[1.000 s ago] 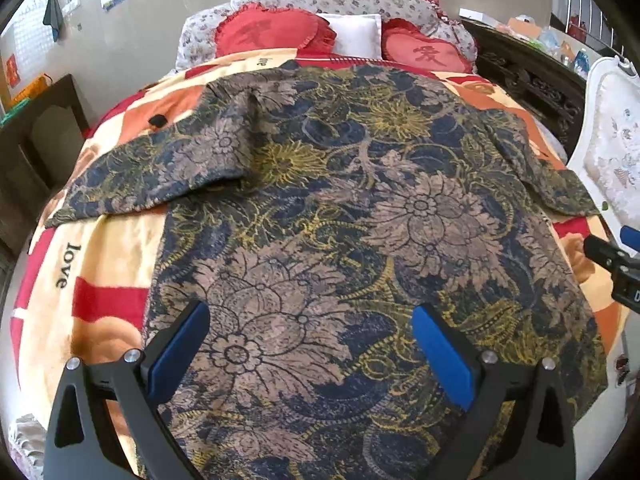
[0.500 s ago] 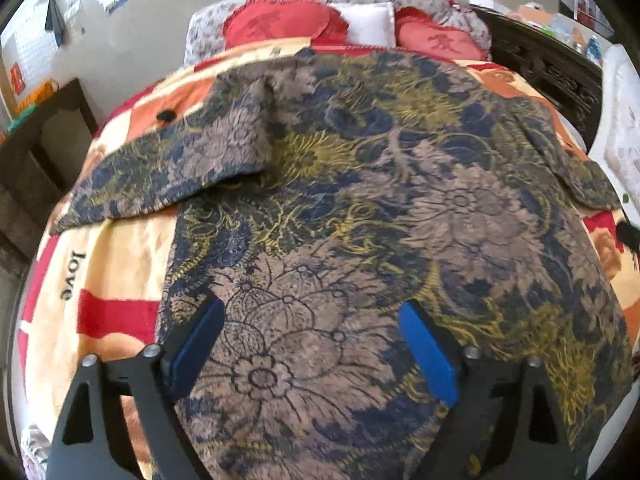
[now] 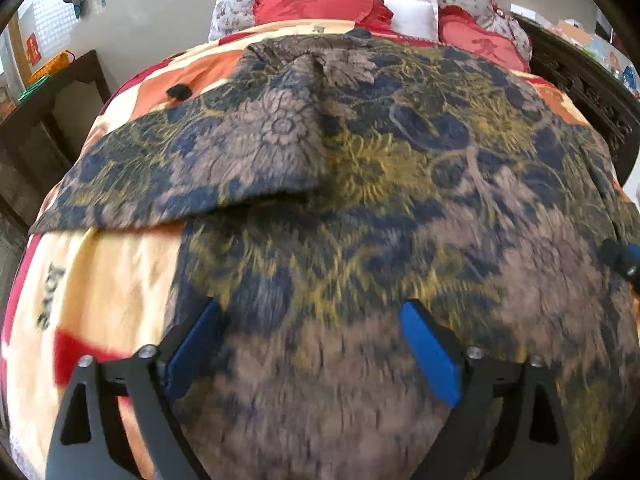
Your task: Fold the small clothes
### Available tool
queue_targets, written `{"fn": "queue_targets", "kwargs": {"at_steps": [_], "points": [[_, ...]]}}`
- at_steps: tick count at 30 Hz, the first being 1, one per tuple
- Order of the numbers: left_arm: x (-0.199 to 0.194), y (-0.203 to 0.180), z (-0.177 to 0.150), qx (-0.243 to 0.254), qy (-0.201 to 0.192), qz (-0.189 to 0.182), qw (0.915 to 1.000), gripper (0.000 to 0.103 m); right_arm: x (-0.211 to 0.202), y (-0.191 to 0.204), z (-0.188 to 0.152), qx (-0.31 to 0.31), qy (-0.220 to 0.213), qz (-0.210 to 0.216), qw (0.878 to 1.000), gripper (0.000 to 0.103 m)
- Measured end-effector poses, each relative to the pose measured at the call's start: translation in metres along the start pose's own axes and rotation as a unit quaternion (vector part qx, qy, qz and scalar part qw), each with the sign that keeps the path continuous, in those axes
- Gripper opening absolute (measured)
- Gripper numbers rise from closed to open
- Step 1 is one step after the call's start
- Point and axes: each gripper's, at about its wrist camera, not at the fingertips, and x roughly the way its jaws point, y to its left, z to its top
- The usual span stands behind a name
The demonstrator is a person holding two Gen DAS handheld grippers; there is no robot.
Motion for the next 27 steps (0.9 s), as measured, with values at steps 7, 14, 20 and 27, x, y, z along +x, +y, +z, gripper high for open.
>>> {"fn": "queue_targets", "kwargs": {"at_steps": [7, 14, 20, 27], "points": [[0.014, 0.004, 0.005, -0.018, -0.012, -0.015, 0.9997, 0.103, 0.045, 0.014, -0.008, -0.021, 0.002, -0.010, 1.000, 0.102], [0.015, 0.002, 0.005, -0.017, -0.011, -0.011, 0.9997, 0.103, 0.044, 0.016, -0.012, -0.030, -0.003, -0.027, 0.999, 0.103], [0.015, 0.001, 0.004, -0.015, -0.013, -0.009, 0.9998, 0.103, 0.048, 0.023, -0.011, -0.041, -0.002, -0.050, 0.998, 0.103], [0.015, 0.002, 0.003, -0.017, -0.013, -0.012, 0.9997, 0.103, 0.050, 0.023, -0.010, -0.037, -0.004, -0.049, 0.998, 0.103]]}}
